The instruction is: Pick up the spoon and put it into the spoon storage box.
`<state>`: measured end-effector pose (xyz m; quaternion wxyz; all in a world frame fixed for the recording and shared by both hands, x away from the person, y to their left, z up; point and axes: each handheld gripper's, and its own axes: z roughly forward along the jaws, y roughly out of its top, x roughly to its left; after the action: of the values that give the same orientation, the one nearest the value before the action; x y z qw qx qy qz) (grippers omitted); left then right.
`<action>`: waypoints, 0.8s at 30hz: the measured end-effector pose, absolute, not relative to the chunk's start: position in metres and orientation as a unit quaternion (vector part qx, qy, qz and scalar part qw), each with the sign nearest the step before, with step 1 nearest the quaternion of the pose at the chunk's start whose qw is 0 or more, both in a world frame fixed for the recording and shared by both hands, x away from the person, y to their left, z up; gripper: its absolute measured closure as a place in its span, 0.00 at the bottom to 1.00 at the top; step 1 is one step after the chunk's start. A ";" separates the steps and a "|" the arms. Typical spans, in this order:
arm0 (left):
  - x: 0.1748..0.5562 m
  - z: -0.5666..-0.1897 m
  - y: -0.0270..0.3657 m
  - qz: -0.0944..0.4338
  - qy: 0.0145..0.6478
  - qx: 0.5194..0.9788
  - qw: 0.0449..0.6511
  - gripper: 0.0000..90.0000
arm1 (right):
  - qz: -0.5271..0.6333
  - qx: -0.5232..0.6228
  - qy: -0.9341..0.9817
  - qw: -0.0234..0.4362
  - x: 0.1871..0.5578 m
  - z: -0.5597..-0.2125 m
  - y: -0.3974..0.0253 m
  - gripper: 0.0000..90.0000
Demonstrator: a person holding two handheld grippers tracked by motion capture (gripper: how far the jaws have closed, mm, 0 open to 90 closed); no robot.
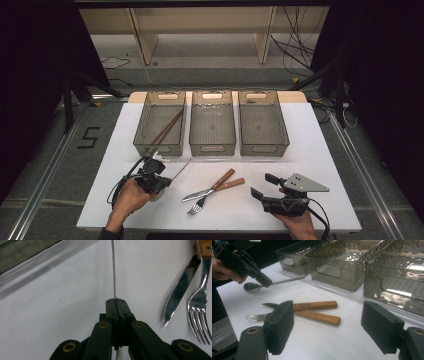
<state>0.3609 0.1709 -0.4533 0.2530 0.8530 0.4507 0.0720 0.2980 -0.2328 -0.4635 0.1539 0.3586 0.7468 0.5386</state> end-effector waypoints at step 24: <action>0.369 -0.431 0.170 0.062 0.431 0.846 0.307 0.99 | 0.540 0.360 0.745 0.153 0.298 -0.463 -0.233 0.30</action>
<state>0.3691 0.1697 -0.4306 0.3067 0.8464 0.4310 0.0620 0.2980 -0.2334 -0.4634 0.1535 0.3604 0.7450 0.5399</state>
